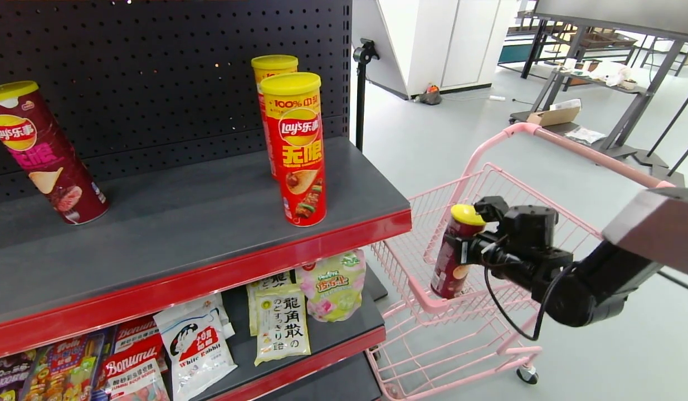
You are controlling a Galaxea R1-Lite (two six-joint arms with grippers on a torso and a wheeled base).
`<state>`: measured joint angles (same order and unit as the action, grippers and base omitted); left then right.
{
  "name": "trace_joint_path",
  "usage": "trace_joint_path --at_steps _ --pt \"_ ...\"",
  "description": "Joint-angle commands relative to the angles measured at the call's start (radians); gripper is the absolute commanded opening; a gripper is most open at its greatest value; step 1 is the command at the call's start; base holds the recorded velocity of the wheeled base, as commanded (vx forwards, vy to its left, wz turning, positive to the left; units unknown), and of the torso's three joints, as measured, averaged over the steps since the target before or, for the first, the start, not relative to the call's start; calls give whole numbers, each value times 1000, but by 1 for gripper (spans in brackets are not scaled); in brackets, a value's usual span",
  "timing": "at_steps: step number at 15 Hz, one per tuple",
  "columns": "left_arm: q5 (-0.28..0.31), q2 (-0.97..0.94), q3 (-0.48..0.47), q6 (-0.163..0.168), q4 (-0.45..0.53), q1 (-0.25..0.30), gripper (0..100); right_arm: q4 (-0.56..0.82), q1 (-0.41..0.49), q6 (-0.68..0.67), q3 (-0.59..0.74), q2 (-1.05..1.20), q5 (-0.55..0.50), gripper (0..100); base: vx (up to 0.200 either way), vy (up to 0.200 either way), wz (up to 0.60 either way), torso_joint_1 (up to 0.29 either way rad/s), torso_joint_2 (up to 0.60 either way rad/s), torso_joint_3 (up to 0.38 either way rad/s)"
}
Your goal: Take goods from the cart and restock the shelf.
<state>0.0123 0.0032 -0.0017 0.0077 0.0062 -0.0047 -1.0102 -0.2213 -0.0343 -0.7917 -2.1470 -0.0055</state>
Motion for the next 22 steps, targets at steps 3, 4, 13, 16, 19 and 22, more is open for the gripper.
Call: trace_joint_path --at_steps 3,4,13,16,19,22 --pt "0 1 0 0 0 0 100 447 23 27 -205 493 -22 0 0 0 0 0 0 0" --pt "0 1 0 0 0 0 100 565 17 33 -167 628 -30 0 0 0 0 0 0 0" --pt "5 1 0 -3 0 0 100 1058 102 148 319 1480 -163 0 0 0 0 0 0 0" --pt "3 1 0 -3 0 0 100 1062 138 160 339 1517 -159 0 0 0 0 0 0 0" --pt "3 1 0 -5 0 0 100 1061 140 175 342 1518 -159 0 0 0 0 28 -81 -50" --pt "3 1 0 -3 0 0 100 1061 138 177 356 1518 -156 0 0 0 0 188 -496 -295"
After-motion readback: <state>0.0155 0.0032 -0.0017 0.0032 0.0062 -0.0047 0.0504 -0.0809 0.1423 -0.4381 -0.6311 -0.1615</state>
